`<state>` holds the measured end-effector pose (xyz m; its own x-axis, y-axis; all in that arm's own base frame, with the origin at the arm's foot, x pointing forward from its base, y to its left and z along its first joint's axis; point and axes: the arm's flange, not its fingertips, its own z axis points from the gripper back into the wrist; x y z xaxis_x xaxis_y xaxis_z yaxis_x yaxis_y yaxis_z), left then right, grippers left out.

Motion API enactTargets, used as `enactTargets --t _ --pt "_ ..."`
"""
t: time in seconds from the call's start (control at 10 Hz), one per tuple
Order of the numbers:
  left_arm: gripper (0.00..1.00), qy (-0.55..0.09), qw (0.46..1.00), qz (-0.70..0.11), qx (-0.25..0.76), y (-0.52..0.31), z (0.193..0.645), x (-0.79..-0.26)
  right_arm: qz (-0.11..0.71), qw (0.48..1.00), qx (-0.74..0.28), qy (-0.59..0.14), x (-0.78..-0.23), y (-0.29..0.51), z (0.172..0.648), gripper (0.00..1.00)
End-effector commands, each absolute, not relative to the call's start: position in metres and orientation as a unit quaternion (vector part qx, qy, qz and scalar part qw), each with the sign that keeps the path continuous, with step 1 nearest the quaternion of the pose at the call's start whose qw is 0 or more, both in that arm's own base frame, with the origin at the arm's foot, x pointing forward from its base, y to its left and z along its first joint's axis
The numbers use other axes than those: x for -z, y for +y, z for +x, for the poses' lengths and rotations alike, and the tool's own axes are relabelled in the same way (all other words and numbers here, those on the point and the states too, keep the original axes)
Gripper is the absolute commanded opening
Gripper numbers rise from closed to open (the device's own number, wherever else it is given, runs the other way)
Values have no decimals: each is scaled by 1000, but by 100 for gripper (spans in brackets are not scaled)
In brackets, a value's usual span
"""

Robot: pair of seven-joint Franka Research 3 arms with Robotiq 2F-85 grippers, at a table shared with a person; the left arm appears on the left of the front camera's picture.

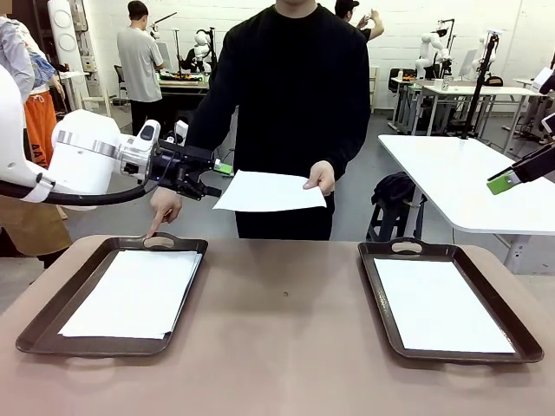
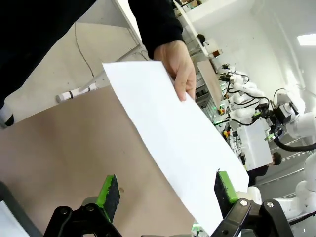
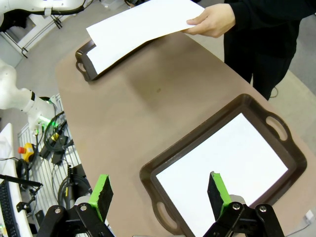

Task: Sort the A4 documents.
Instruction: Receive the A4 Paper.

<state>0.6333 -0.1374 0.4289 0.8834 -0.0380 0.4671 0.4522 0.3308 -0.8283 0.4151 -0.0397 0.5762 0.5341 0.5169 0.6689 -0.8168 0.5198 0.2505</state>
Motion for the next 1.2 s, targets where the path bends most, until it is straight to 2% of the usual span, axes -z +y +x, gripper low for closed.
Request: enactTargets --t 0.0,0.4,0.8,1.1 --pt "100 -177 785 -578 137 -149 648 -429 283 828 -403 -268 -575 -39 415 100" --pt "100 -118 786 -598 107 -169 655 -404 283 828 -403 -268 -575 -39 415 100" --pt "100 -89 765 -631 89 -174 656 -400 283 828 -403 -268 -575 -39 415 100" --pt "100 -24 753 -652 78 -185 651 -392 283 828 -403 -268 -575 -39 415 100"
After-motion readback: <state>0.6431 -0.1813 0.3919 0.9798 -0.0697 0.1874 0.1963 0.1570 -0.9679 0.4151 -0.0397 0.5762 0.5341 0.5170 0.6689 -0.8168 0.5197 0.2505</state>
